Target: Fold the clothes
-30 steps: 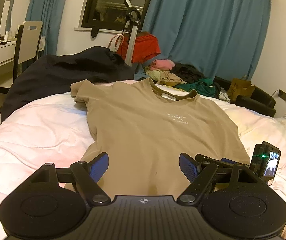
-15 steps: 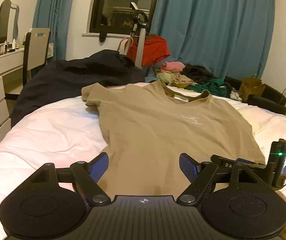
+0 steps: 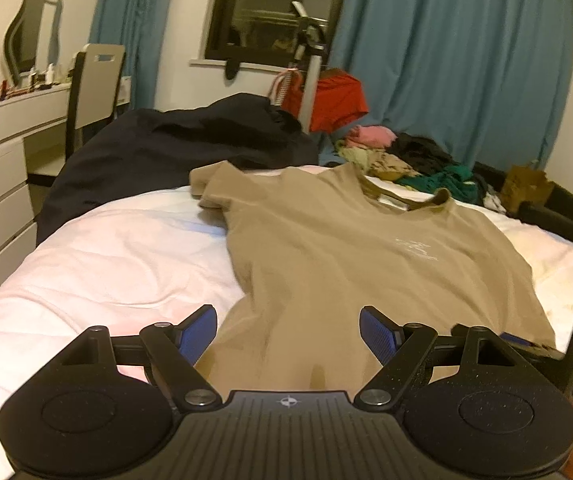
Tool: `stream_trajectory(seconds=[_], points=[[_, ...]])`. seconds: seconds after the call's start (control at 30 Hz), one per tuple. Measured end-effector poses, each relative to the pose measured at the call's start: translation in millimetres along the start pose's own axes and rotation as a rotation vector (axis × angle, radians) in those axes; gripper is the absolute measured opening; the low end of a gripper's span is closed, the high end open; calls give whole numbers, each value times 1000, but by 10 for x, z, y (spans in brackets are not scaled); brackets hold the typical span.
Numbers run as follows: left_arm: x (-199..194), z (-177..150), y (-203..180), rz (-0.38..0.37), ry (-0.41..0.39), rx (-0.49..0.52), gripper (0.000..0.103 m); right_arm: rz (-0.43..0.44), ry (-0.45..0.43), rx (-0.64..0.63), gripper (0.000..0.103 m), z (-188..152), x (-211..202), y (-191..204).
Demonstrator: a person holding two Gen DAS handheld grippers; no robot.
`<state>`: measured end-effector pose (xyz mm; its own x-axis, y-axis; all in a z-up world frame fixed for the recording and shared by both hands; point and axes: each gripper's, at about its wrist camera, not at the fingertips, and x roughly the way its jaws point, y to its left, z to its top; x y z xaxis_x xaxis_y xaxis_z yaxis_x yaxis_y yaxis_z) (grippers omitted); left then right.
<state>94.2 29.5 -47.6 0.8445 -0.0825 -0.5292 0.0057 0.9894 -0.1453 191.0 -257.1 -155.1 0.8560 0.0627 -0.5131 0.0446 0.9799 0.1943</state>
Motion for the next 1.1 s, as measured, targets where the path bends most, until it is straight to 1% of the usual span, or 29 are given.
stream_trajectory(seconds=[0.13, 0.2, 0.23, 0.33, 0.37, 0.4, 0.43, 0.5, 0.57, 0.6, 0.63, 0.67, 0.7, 0.77, 0.8, 0.83, 0.87, 0.9, 0.93, 0.97, 1.0, 1.1], points=[[39, 6, -25, -2, 0, -6, 80, 24, 24, 8, 95, 72, 16, -21], [50, 12, -67, -7, -9, 2, 80, 67, -12, 34, 93, 160, -86, -72], [52, 16, -97, -11, -18, 9, 80, 72, -66, 69, 93, 249, -166, -118], [66, -20, -188, -21, -45, 42, 81, 38, -267, 149, 93, 592, -399, -292], [84, -45, -213, -22, -44, 52, 81, 20, -308, 173, 93, 721, -425, -393], [108, -63, -231, -22, -34, 57, 81, 4, -321, 205, 93, 852, -402, -527], [138, -86, -247, -24, -20, 63, 81, -7, -320, 242, 93, 984, -352, -682], [198, -131, -278, -29, 7, 75, 81, 2, -247, 340, 93, 1179, -123, -1069], [258, -175, -302, -25, 26, 93, 81, 32, -182, 417, 93, 1257, 96, -1418], [287, -187, -318, -26, 34, 97, 81, 54, -163, 427, 92, 1256, 195, -1558], [316, -190, -327, -30, 38, 96, 81, 58, -152, 416, 92, 1233, 275, -1635], [346, -193, -336, -33, 42, 95, 81, 60, -138, 404, 88, 1212, 356, -1693], [376, -196, -345, -37, 46, 94, 81, 58, -113, 389, 77, 1193, 443, -1707], [438, -181, -358, -58, 42, 78, 81, 64, -67, 360, 71, 1153, 608, -1716], [469, -171, -365, -74, 38, 70, 81, 90, -59, 350, 62, 1133, 667, -1667], [496, -168, -384, -78, 29, 74, 81, 111, -50, 334, 57, 1119, 723, -1604], [523, -165, -403, -83, 20, 78, 81, 114, -50, 301, 36, 1124, 758, -1510], [545, -162, -419, -84, 14, 82, 81, 106, -62, 255, 20, 1137, 758, -1408], [568, -161, -431, -88, 10, 83, 81, 99, -72, 213, 15, 1156, 758, -1294], [588, -165, -441, -90, 12, 84, 81, 90, -85, 167, 13, 1177, 753, -1176], [607, -169, -452, -91, 14, 85, 81, 74, -102, 105, 11, 1192, 738, -1032], [635, -190, -464, -94, 18, 92, 81, 37, -144, -133, 10, 1181, 686, -509]])
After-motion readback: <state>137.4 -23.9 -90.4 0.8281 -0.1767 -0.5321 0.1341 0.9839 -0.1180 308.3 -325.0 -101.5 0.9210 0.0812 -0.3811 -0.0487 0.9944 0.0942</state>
